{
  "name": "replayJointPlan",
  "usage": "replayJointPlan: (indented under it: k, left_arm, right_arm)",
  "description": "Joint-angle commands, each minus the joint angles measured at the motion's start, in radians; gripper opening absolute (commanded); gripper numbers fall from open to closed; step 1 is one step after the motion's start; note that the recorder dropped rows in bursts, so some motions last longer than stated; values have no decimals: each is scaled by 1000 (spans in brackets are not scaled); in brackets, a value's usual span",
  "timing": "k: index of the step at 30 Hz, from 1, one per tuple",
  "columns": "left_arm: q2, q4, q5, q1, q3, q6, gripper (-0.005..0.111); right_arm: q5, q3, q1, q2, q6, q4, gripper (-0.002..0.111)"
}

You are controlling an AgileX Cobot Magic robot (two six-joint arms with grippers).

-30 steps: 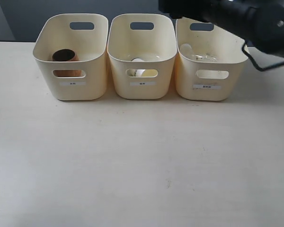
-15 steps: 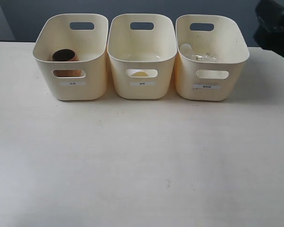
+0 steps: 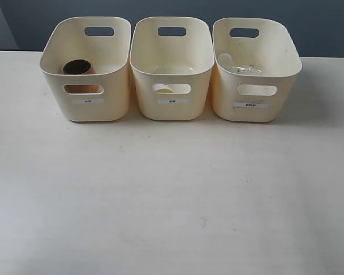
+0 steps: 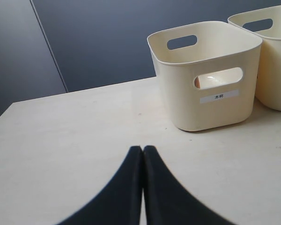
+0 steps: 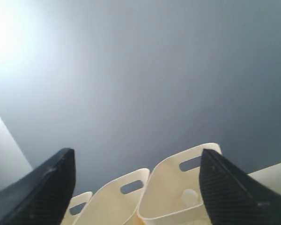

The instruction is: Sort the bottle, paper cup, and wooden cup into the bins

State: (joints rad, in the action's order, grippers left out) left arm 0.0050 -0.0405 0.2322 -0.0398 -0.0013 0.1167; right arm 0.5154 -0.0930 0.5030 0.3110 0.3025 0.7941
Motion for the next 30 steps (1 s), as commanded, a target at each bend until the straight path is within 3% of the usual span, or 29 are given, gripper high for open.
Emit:
replayJointPlan:
  k: [1,9,12,14,17,19,24,30]
  left_arm:
    - [-5,1,-1,-3,1,-2,0]
    - [-5,1,-1,-3,1,-2,0]
    - [-5,1,-1,-3,1,-2,0]
    - [-5,1,-1,-3,1,-2,0]
    - [-5,1,-1,-3,1,-2,0]
    - [-5,1,-1,-3,1,-2,0]
    - [-5,1,-1,-3,1,-2,0]
    - [-5,1,-1,-3,1,-2,0]
  right_arm:
    - [-127,41,-9,-148,-18,-81,70]
    - [-228,93,-85,-311,-44,-247,70]
    - [-302,93,-145,-311,-46,-319,65]
    - [-304,93,-174,-311,-55,-334,58]
    - [-311,93,-266,-311,-64,-339,35]
    - [-341,93,-344,-311,-71,-339,25]
    - [-488,93,-492,-311,-79,-311,0]
    - [-594,93,-513,-311,-73,-320,-1]
